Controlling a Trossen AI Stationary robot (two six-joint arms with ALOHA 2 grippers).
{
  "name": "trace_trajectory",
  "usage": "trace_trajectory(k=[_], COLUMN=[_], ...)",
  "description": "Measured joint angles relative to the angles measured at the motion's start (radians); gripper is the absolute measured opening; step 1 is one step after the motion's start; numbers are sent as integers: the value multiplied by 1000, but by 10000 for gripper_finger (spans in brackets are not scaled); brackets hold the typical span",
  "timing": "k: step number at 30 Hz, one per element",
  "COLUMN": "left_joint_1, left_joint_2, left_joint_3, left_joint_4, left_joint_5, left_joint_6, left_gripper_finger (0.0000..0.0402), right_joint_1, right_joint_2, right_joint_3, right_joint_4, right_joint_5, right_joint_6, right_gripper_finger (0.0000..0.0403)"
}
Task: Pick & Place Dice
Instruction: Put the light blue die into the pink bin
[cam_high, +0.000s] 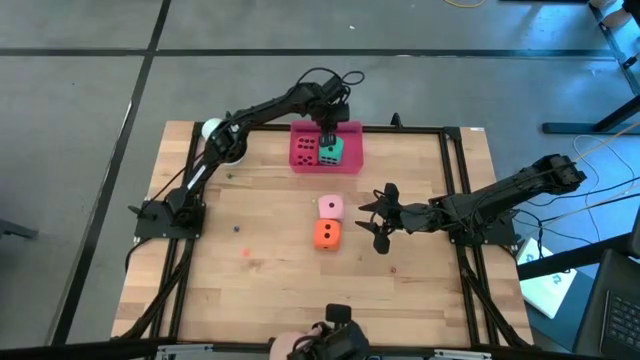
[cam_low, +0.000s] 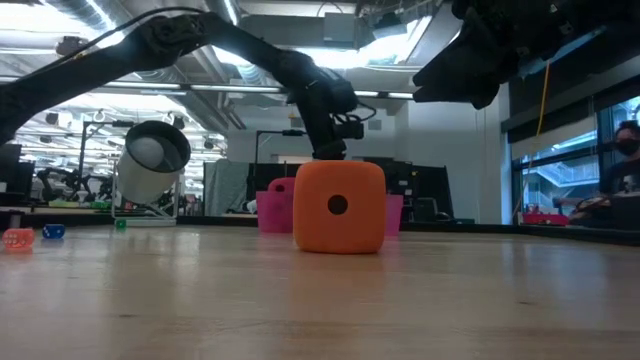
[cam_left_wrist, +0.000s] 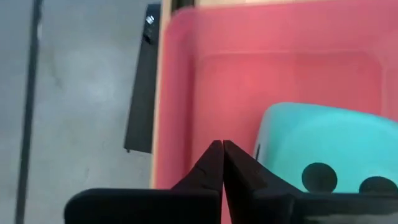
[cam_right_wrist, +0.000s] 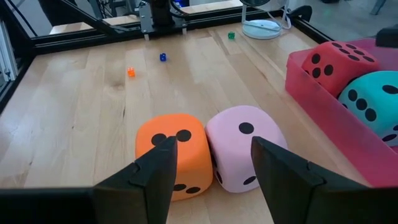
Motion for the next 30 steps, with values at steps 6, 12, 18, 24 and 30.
trace_trajectory(k=[6,12,18,24,30], left_joint_1=[5,5,5,5,5], left_joint_2=[26,28,28,28,28], left_joint_3=[1,1,1,1,1], left_joint_4=[-3,-42,-129,-136,-169], left_joint_5=[11,38,81,148,195], left_joint_6=[-5,-6,-5,-1,23], left_gripper_finger=[10,3,3,1,1], right_joint_1=[0,0,0,0,0], right_joint_2=[0,0,0,0,0], right_joint_3=[0,0,0,0,0], right_joint_4=[-3,-6,-6,-6,-6], right_joint_5=[0,-1,-2,-3,-3], right_joint_6=[0,1,0,0,0], right_gripper_finger=[206,206,206,206,206])
